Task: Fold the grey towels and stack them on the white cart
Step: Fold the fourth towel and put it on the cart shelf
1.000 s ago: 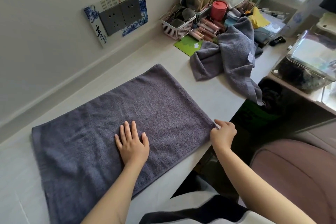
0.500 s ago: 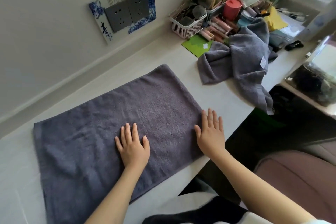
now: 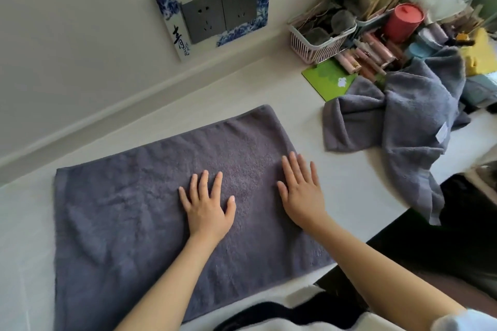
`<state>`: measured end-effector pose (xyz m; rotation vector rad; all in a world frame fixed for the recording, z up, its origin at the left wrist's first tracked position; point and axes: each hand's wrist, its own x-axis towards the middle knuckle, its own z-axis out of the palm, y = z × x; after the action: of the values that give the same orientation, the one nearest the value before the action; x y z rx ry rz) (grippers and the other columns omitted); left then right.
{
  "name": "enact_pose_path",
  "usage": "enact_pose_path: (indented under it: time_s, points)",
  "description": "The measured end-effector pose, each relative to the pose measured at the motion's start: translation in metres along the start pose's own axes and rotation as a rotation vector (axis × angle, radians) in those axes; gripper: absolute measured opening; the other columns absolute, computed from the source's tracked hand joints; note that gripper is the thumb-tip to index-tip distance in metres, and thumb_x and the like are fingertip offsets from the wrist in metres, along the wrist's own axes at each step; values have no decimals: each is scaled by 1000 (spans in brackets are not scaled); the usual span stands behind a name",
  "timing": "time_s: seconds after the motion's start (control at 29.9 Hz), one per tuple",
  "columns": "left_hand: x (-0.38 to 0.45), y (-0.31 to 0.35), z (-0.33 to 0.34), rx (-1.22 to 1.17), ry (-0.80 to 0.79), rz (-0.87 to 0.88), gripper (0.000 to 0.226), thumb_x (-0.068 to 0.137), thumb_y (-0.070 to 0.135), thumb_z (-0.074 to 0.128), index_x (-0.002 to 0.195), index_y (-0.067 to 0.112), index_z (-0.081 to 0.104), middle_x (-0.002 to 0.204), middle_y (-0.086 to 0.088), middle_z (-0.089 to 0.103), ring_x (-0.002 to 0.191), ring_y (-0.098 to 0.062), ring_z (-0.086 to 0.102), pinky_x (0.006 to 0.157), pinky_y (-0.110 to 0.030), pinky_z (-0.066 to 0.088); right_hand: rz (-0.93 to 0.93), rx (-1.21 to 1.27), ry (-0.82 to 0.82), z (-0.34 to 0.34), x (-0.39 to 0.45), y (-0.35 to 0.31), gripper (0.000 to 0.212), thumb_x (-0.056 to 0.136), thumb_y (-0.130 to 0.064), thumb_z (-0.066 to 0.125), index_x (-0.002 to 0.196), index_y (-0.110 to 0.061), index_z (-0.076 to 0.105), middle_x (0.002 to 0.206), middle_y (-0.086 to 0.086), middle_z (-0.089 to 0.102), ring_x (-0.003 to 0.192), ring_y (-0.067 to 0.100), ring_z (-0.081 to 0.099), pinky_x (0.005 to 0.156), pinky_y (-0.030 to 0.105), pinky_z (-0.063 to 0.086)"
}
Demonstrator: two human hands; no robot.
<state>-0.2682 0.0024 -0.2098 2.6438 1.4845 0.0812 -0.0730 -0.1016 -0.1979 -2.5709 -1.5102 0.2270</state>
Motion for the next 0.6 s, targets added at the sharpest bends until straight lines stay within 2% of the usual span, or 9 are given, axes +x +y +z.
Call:
enact_pose_path:
  time_s: [0.1, 0.17, 0.23, 0.3, 0.4, 0.47, 0.53, 0.6]
  points:
    - [12, 5, -4, -33, 19, -46, 62, 84, 46, 38, 137, 17, 48, 134, -18, 47, 123, -35, 44, 108, -58, 25, -320, -6, -47, 8, 15, -25, 55, 96, -43, 29, 143, -15, 39, 148, 5, 38, 140, 22, 26, 116, 38, 5]
    - [16, 4, -2, -7, -28, -56, 63, 86, 46, 35, 143, 20, 40, 145, -18, 38, 132, -35, 36, 111, -56, 21, -442, -32, -96, 13, 27, -27, 55, 97, -46, 27, 145, -19, 36, 149, 1, 36, 140, 21, 28, 115, 38, 6]
    - [19, 2, -1, 20, -63, -56, 64, 87, 47, 33, 145, 21, 34, 151, -17, 31, 138, -35, 29, 113, -56, 17, -390, -38, -100, 14, 51, -16, 55, 96, -47, 27, 144, -20, 36, 149, 0, 37, 139, 21, 32, 115, 38, 9]
    - [23, 2, -1, 23, -78, -67, 64, 88, 47, 32, 146, 22, 31, 152, -15, 29, 140, -34, 26, 113, -55, 15, -225, -27, -60, 9, 81, -2, 58, 95, -46, 24, 144, -17, 36, 149, 3, 36, 139, 24, 32, 115, 39, 9]
    - [23, 2, -3, 24, -72, -63, 65, 88, 47, 33, 147, 22, 27, 153, -14, 28, 140, -33, 26, 113, -55, 16, -57, -38, -27, 2, 114, 5, 65, 93, -46, 13, 148, -12, 26, 155, 7, 23, 144, 27, 17, 116, 39, -4]
    - [25, 3, -3, 20, -77, -70, 65, 87, 47, 33, 147, 23, 25, 154, -13, 26, 141, -32, 25, 113, -56, 17, -151, -25, -9, 1, 126, -14, 62, 95, -43, 19, 146, -10, 29, 154, 8, 24, 144, 25, 14, 116, 39, -4]
    - [25, -1, -1, 15, -86, -104, 66, 87, 47, 34, 148, 23, 26, 154, -12, 26, 142, -31, 24, 113, -56, 17, -402, -21, -63, 10, 129, -40, 58, 97, -43, 23, 146, -13, 32, 152, 7, 27, 143, 21, 15, 117, 39, 0]
    - [27, 1, -3, 13, -94, -90, 66, 87, 47, 35, 148, 24, 25, 155, -11, 24, 143, -30, 21, 113, -56, 18, -505, -28, -85, 14, 133, -45, 57, 97, -46, 23, 146, -19, 32, 152, 5, 30, 143, 21, 19, 117, 39, 3]
